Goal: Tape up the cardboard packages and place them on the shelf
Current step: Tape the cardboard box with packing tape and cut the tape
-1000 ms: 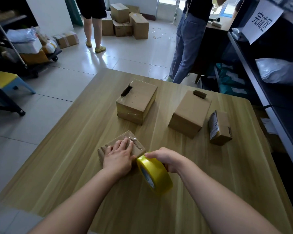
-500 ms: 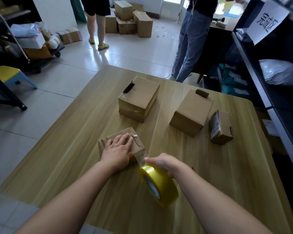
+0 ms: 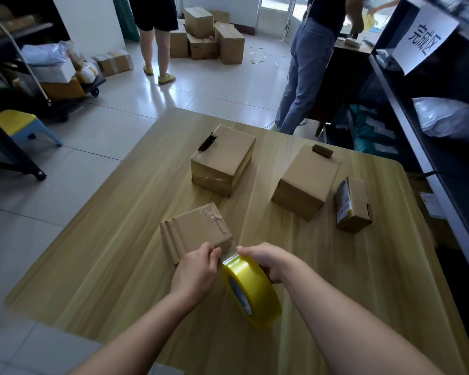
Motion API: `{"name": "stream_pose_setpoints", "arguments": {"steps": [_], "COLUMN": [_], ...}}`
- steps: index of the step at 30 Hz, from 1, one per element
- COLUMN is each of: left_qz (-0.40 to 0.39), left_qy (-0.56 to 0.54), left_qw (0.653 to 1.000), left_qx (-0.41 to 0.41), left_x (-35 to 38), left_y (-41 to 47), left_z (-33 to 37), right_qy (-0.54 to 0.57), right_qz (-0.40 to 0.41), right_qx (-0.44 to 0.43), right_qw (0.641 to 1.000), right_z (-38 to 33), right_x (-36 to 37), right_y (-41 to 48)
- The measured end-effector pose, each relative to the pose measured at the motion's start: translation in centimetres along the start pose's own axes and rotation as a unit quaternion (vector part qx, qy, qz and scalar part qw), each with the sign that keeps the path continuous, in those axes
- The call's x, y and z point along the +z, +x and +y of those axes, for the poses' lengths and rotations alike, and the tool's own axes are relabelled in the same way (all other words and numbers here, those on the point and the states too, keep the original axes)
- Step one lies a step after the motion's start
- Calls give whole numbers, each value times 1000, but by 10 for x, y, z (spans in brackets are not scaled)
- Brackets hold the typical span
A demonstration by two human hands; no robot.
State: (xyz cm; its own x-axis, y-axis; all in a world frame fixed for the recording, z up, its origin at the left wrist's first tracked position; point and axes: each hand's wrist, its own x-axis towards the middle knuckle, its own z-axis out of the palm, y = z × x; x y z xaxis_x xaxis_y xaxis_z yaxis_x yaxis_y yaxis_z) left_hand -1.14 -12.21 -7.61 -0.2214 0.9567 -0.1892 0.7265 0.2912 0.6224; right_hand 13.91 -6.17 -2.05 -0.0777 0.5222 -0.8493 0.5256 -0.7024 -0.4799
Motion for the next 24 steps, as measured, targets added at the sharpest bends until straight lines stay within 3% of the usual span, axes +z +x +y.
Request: {"name": "stream_pose_setpoints", "arguments": {"steps": [4,7,9,12,14,16,18,21,24], "left_qz": [-131,-230,-265,-276,-282,-284,-282,-277,-273], "left_qy": [-233,-372,-402,-412,-418,-427,-435,-446,-461], "left_qw": [944,863,837,826,820,811,805,797,785], "left_qx": [-192,-252,-260,-267,-273,-281,-289,-300,-309], "left_x": [6,6,6,7,6,4,3,3,5], "left_y": [-4,-2,-1,0,1,0,-1,-2,-1], "left_z": [13,19,22,26,26,27,31,35,33], "right_qy": [8,21,25,-17,-74,-199,-292,-314,-304], "right_qz": [-2,-5,-5,28,97,194,253,272,269], "right_qx": [-6,-12,-10,-14,-29,-23,37,120,151], "right_qw": [1000,1000,1000,999,992,960,922,902,901], "right_z": [1,4,7,19,34,53,72,98,118], "right_x": [-1,-2,-6,-21,-37,-55,-68,-74,-75], "right_y": [-1,1,5,19,27,33,34,40,50]}}
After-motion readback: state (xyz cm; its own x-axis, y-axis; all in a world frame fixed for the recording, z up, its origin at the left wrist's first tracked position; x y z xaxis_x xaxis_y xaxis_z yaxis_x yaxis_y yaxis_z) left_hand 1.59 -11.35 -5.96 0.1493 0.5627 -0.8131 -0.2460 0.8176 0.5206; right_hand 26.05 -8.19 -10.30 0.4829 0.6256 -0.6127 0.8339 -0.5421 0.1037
